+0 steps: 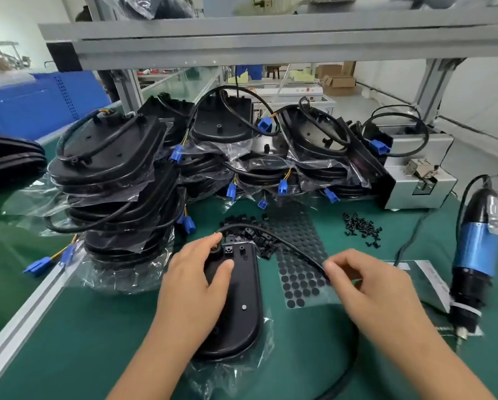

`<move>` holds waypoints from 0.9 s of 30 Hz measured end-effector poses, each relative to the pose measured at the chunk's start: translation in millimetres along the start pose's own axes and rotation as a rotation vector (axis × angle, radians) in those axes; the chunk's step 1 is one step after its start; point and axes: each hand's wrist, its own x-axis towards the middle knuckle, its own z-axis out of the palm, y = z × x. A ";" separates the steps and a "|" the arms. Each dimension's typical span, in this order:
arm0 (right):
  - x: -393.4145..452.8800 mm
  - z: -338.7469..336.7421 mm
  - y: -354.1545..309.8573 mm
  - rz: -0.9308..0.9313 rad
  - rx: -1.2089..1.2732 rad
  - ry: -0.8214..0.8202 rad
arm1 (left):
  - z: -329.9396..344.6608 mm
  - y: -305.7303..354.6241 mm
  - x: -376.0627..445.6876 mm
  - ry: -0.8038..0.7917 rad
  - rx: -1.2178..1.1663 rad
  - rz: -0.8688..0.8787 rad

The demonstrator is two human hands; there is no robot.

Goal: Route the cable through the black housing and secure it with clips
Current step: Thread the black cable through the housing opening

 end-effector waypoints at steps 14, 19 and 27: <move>15.8 22.2 28.2 0.066 -0.336 -0.096 | 1.8 -16.2 38.4 -0.006 0.071 -0.053; 8.2 25.2 27.7 0.054 -0.332 -0.081 | 5.1 -12.7 37.0 -0.026 -0.176 -0.089; 21.4 22.7 15.3 0.009 -0.143 0.041 | 40.3 19.1 33.4 -0.065 -0.195 -0.015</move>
